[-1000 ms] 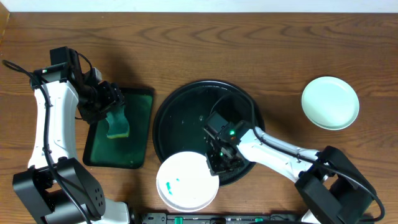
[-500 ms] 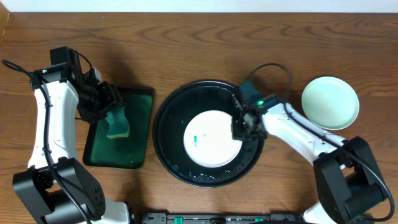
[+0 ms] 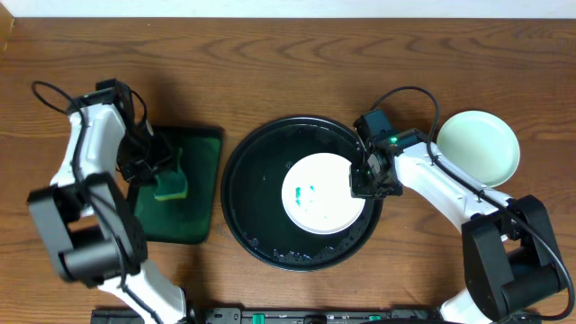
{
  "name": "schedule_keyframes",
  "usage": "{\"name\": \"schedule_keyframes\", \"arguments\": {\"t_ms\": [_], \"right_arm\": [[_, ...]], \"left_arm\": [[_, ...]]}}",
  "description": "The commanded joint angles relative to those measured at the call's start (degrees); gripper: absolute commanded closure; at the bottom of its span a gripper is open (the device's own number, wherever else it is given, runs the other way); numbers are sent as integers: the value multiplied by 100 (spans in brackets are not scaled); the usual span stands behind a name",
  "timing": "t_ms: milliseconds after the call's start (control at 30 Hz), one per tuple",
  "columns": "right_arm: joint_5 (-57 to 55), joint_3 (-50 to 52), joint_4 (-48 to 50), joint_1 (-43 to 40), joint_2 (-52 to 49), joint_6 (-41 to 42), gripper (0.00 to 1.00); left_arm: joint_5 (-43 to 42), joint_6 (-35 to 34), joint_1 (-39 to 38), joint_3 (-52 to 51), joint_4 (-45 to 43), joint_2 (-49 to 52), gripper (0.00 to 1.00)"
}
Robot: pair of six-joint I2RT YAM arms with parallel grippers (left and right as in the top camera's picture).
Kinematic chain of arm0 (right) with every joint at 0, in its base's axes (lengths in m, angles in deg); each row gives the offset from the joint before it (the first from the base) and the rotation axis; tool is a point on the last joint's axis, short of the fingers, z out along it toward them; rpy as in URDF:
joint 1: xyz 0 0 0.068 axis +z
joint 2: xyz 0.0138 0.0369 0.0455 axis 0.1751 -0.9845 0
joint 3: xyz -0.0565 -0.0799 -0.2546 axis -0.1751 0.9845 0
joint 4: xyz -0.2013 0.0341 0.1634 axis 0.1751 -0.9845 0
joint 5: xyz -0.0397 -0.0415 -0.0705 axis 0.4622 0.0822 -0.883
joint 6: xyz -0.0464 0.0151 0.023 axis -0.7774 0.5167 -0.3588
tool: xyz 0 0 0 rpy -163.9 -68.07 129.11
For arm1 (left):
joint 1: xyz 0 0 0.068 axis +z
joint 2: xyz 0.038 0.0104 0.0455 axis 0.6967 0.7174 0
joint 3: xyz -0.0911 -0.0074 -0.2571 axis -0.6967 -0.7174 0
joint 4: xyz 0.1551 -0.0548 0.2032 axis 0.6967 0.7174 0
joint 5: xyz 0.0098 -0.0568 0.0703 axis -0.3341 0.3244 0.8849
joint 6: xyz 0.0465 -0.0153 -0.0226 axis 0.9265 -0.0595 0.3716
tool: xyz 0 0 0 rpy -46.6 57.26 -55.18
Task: Clean dirty plates on tray and stack at the side
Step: 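Grasp the sponge from the green tray with the left gripper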
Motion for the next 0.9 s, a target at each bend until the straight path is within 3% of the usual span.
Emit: {"name": "schedule_keyframes", "arguments": {"t_ms": [0,167,267,333,367,400,667,700,767,867], "right_arm": [[-4,-101,-22,-13,-2,-186,99],[44,-101,-46,-13,-2,-232,99],[103,-101,-37,-13,-2,-227,99],[103,-103,-39,-13,-2,-227,99],[118,-101,-46,-13,-2,-227,99],[149,-101,-57,-13,-2,-232,99],[328,-101,-94,-13,-2,-286,99],[343,-101,-107,-13,-2,-286,99],[393,-103,-131,-13,-2,-289,99],[448,-101,-138,-13,-2,-289,99]], "left_arm": [[109,-33,20,-83,-87,278,51],[70,-31,20,-83,-280,321,64],[70,-31,17,-83,-341,356,63],[72,-26,15,-83,-369,378,74],[72,-28,13,-85,-387,385,87],[72,-31,13,-83,-407,393,92],[72,-31,13,-87,-468,763,93],[70,-31,13,-87,-472,828,86],[70,-31,13,-87,-468,916,61],[68,-33,13,-87,-450,944,48]]}}
